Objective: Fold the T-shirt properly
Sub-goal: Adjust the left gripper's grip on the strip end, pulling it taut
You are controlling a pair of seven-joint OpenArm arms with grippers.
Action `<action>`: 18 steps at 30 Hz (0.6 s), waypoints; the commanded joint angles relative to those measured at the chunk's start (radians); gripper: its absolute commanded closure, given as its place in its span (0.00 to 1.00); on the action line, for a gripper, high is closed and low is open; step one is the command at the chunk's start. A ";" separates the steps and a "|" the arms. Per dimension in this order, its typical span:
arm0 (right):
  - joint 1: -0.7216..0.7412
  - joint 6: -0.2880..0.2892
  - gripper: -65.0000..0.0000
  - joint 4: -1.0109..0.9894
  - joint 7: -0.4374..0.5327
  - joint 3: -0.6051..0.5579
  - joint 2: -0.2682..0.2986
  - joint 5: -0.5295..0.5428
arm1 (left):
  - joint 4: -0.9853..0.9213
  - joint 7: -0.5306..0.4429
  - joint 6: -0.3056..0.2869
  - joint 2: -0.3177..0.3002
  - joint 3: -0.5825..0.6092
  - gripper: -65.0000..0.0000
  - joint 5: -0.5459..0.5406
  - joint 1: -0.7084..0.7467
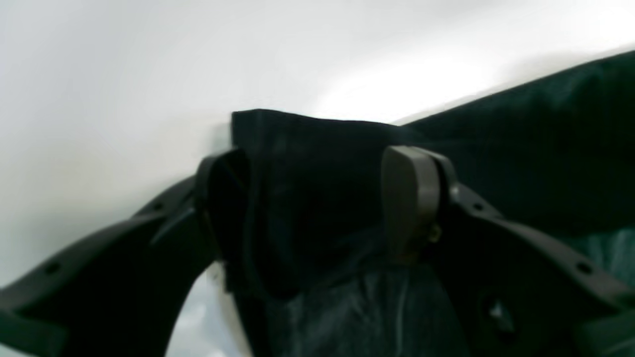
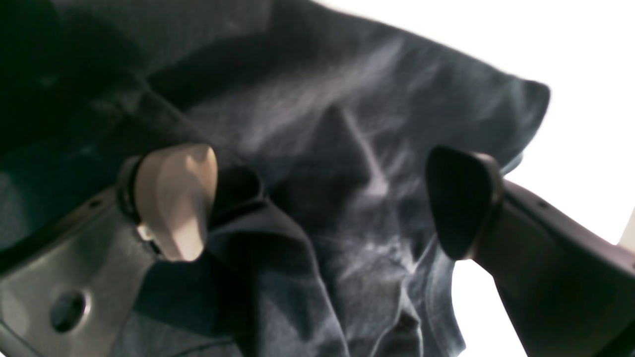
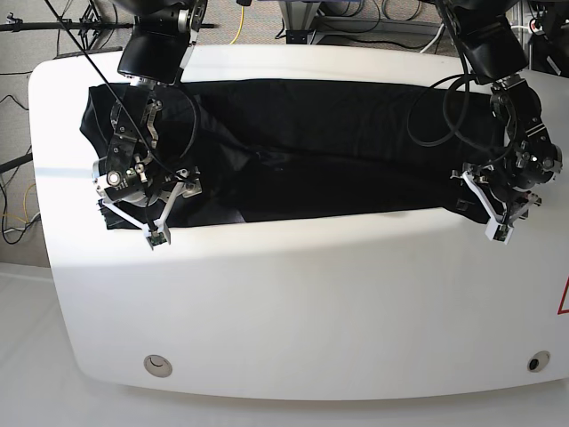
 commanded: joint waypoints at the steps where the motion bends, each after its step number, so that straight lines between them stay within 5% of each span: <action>1: 0.019 0.000 0.00 0.020 0.007 -0.002 0.008 -0.007 | 0.002 -0.028 -0.001 -0.011 0.009 0.44 -0.007 -0.023; 14: 0.012 0.004 0.00 0.021 -0.003 0.006 0.003 -0.012 | -0.022 -0.071 -0.001 -0.008 0.012 0.89 -0.002 -0.025; 18: 0.011 0.004 0.00 0.025 -0.007 0.005 0.004 -0.013 | -0.013 -0.073 -0.001 -0.008 0.008 0.82 0.001 -0.025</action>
